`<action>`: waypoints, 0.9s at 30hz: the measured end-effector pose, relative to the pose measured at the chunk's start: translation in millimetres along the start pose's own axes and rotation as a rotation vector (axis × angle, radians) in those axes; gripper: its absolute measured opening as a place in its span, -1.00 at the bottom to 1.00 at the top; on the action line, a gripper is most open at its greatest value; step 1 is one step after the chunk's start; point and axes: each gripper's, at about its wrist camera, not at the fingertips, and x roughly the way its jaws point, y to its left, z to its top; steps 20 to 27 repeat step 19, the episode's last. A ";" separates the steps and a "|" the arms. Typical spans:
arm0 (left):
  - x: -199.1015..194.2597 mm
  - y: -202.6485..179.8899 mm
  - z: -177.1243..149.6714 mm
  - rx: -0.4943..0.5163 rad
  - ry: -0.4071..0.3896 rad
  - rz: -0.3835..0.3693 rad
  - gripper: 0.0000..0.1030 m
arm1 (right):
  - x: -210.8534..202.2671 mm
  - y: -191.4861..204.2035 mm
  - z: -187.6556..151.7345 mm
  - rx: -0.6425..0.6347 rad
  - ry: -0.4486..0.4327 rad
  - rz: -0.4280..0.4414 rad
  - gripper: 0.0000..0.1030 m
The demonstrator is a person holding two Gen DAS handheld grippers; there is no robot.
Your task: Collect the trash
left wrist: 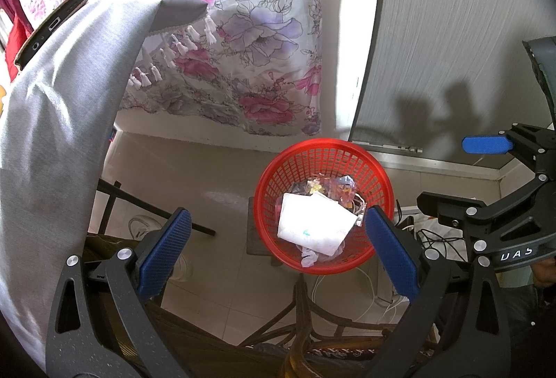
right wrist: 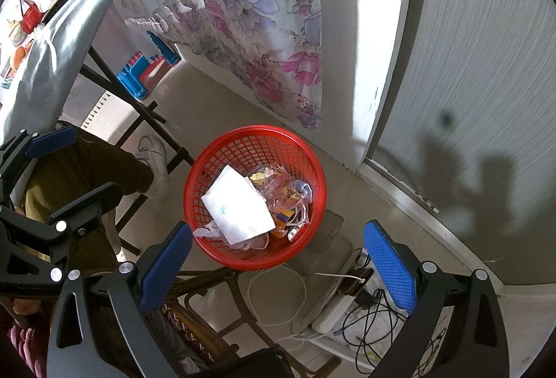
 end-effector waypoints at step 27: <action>-3.1 -2.3 0.3 -0.005 -0.007 0.010 0.87 | 1.6 -3.3 2.5 0.002 0.005 0.005 0.89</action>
